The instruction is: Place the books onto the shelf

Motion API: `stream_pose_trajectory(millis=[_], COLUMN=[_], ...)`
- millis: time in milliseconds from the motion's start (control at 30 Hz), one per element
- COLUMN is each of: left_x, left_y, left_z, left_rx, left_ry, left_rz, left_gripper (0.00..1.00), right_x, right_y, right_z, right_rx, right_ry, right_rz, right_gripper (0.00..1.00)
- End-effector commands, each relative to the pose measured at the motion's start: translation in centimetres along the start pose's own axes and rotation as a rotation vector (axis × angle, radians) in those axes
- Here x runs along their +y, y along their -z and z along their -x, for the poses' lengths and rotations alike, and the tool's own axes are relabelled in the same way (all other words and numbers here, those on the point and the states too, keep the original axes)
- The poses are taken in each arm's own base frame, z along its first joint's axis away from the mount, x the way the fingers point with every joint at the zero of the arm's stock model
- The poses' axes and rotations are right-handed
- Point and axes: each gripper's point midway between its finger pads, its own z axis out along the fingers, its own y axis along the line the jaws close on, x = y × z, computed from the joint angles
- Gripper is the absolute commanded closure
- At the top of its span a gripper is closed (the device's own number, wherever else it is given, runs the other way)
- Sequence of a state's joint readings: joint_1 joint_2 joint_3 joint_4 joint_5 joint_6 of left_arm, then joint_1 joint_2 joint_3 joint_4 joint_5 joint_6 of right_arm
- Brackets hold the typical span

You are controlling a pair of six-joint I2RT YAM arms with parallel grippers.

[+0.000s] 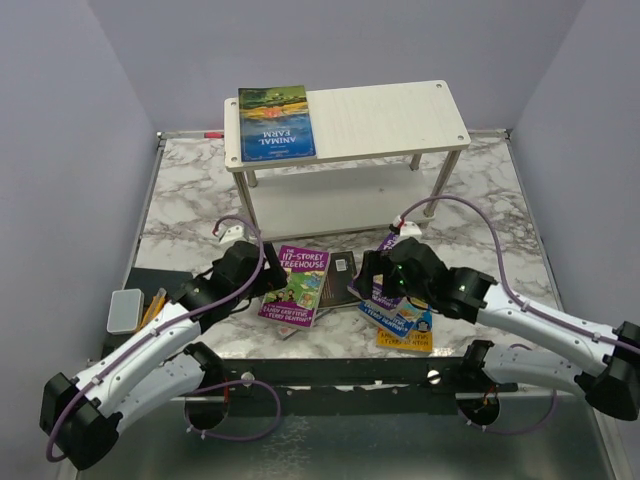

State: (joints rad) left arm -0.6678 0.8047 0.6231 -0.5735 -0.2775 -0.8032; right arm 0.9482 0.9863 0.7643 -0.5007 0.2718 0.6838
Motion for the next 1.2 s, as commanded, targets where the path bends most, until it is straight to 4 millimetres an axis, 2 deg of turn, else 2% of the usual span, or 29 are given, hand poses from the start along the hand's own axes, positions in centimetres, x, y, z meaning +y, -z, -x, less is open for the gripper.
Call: stream_pose_trajectory(millis=[0,267,500,867,1167], left_x=[-0.3,-0.2,0.2,-0.9,-1.4], left_y=[-1.4,-3.3,-4.5,-4.7,-4.2], left_z=[-0.8,-3.0,-4.1,-5.1,-5.6], left_rx=[0.001,0.057,0.065,0.106,0.127], left_ry=[0.066,0.085,0.097,0.100,0.110], left_rz=[-0.015,-0.030,-0.031,-0.101,-0.148], left_gripper=[0.01,0.01,0.02,0.23,0.26], right_x=[3.3,5.7,5.8,6.8,7.4], right_y=[-1.5,-4.3,-7.0,-9.9,-11.3], right_z=[-0.6,-0.8,-0.9,-2.6,-4.7], right_rx=[0.037,0.082,0.098,0.148,0.204], right_ry=[-0.019,-0.068,-0.147,-0.224,-0.256], right_rz=[0.137,0.178,0.098,0.110,0.155], right_gripper=[0.01,0.03,0.09,0.27,0.47])
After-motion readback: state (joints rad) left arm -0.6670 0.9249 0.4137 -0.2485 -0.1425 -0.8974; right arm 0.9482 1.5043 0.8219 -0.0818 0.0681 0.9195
